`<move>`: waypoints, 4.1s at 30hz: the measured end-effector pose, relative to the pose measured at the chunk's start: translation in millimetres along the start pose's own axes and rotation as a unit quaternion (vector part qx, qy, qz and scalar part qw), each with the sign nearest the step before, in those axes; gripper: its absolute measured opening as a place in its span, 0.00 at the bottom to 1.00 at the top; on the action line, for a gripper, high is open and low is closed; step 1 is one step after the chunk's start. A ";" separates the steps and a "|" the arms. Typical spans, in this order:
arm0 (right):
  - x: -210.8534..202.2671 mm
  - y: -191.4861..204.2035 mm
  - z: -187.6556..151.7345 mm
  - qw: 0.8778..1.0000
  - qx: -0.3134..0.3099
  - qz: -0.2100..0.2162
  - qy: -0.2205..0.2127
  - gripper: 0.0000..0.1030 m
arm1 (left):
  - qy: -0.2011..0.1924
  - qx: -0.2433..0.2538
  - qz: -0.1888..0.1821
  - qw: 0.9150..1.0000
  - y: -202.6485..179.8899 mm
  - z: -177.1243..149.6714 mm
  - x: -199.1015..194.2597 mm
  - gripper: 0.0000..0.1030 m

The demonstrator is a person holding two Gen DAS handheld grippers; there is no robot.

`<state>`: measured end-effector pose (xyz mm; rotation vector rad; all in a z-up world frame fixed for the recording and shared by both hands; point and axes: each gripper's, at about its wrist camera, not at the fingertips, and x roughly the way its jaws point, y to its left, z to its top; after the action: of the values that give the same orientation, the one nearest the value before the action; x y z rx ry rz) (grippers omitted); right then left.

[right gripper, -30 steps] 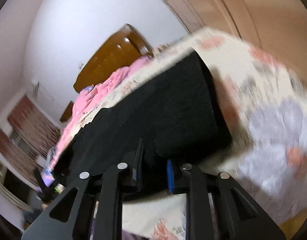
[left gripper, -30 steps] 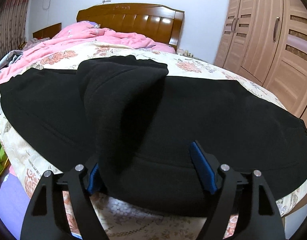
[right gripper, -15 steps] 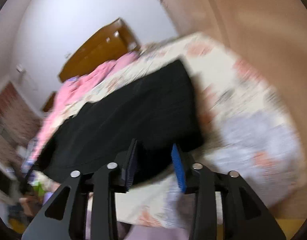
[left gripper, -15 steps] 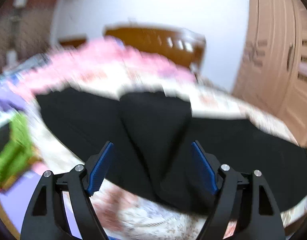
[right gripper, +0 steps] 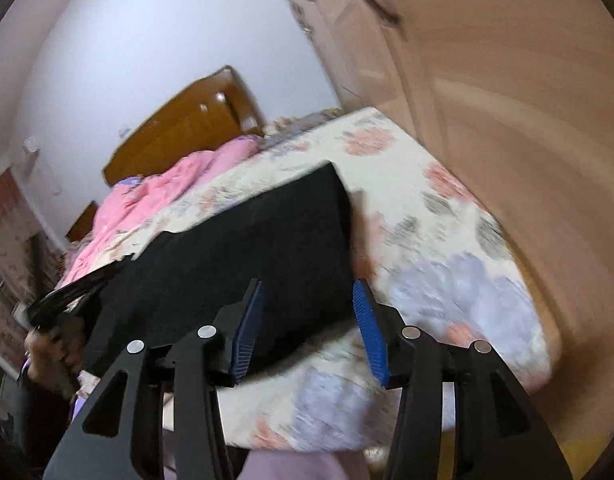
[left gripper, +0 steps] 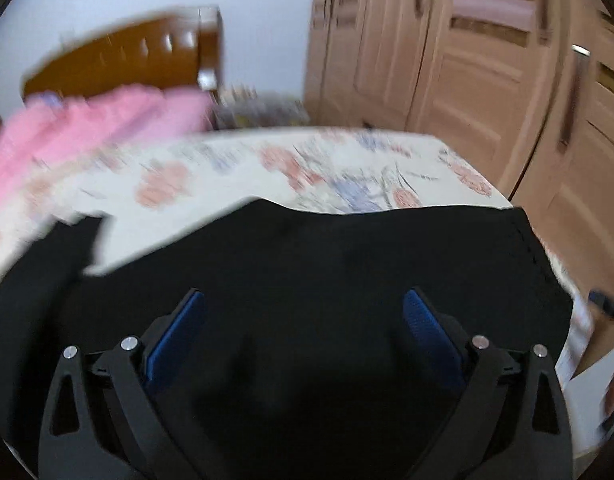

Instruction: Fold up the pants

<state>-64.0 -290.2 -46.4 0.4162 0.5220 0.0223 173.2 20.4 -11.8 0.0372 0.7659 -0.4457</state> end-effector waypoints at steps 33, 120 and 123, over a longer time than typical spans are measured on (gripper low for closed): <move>117.7 162.9 8.0 0.984 -0.153 0.052 0.070 0.84 | 0.110 -0.079 0.172 0.976 197.2 32.6 33.1 0.79; 327.4 507.2 -54.1 0.763 -0.528 0.318 0.196 0.08 | -0.162 -0.382 0.188 0.890 397.4 -122.4 -91.4 0.98; 345.4 506.3 -61.7 0.767 -0.536 0.284 0.208 0.07 | -0.166 -0.375 0.205 0.889 390.0 -118.1 -96.6 0.98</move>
<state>248.4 240.5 -62.3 -0.6045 0.7116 0.9877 191.1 432.9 -81.6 -0.5805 0.5279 0.2670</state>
